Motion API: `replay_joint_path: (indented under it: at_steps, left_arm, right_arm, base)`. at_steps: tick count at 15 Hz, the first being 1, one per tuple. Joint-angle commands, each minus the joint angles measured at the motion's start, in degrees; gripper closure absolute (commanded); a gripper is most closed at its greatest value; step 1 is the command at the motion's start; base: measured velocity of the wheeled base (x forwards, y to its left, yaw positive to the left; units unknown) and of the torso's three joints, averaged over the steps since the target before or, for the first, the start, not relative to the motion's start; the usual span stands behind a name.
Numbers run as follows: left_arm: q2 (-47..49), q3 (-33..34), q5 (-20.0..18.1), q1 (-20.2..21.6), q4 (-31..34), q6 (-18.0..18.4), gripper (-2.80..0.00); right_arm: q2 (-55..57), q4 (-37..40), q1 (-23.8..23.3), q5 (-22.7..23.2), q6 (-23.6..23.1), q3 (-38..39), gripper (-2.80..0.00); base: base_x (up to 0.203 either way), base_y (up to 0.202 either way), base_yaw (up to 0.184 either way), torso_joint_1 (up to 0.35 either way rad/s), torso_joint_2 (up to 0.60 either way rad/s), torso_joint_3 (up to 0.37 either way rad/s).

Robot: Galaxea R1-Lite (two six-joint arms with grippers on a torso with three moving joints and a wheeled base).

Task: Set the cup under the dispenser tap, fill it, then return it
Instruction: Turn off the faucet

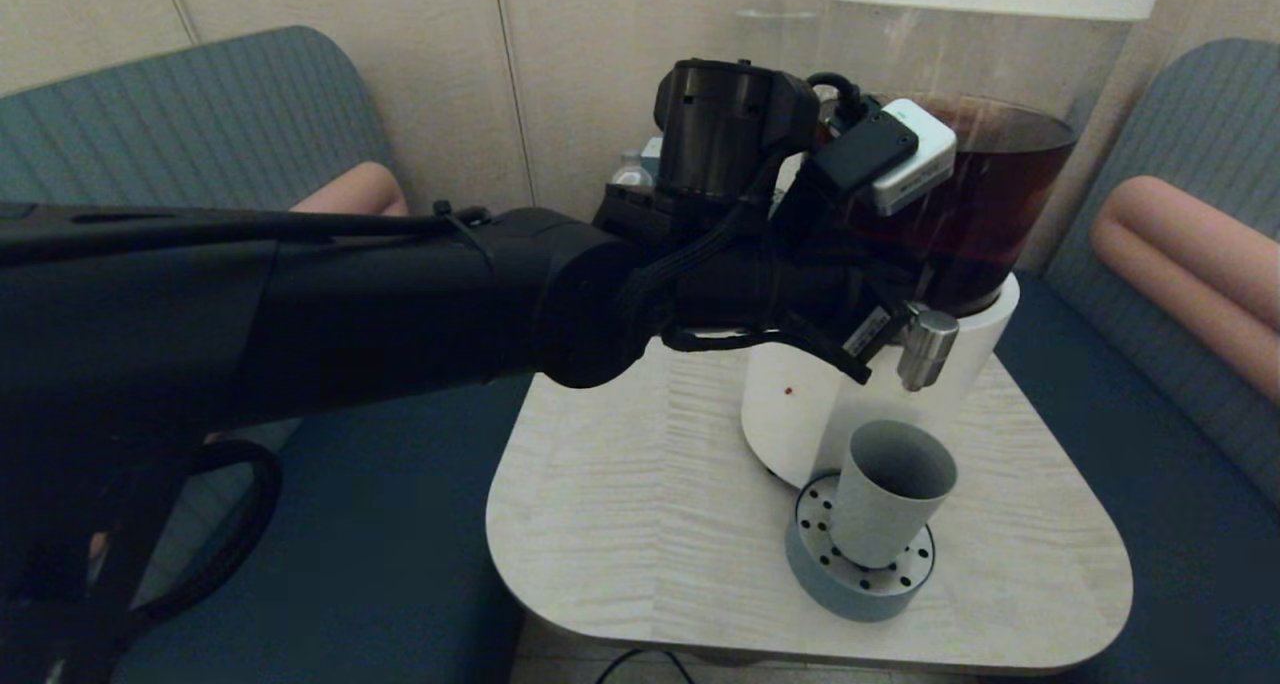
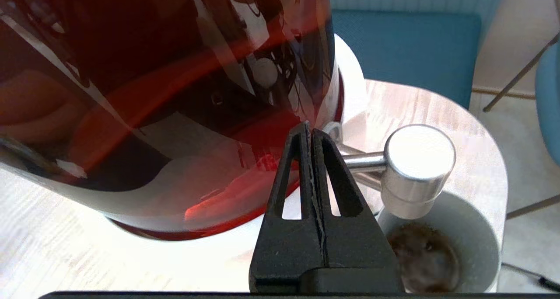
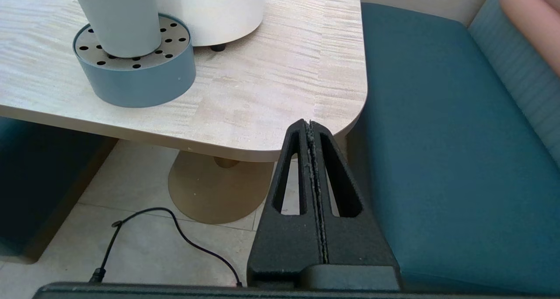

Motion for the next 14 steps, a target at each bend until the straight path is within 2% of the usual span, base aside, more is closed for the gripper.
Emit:
replay_joint_path:
  at_steps: [1,10,14]
  left_arm:
    - [-0.4,0.1,-0.1,0.0,0.1,0.4,0.00]
    - [-1.7,0.5,0.3,0.1,-0.2,2.1,0.00]
    - [-4.1,3.8,0.2,0.1,0.3,2.2,0.00]
  right_arm:
    - [-0.1,0.0,0.0,0.0,0.0,0.0,0.00]
    - [-0.1,0.0,0.1,0.0,0.0,0.0,0.00]
    - [-0.1,0.0,0.1,0.0,0.0,0.0,0.00]
  base:
    - [0.000,0.000,0.000,0.000,0.00,0.000]
    - [0.000,0.000,0.000,0.000,0.00,0.000]
    - [0.000,0.000,0.000,0.000,0.00,0.000]
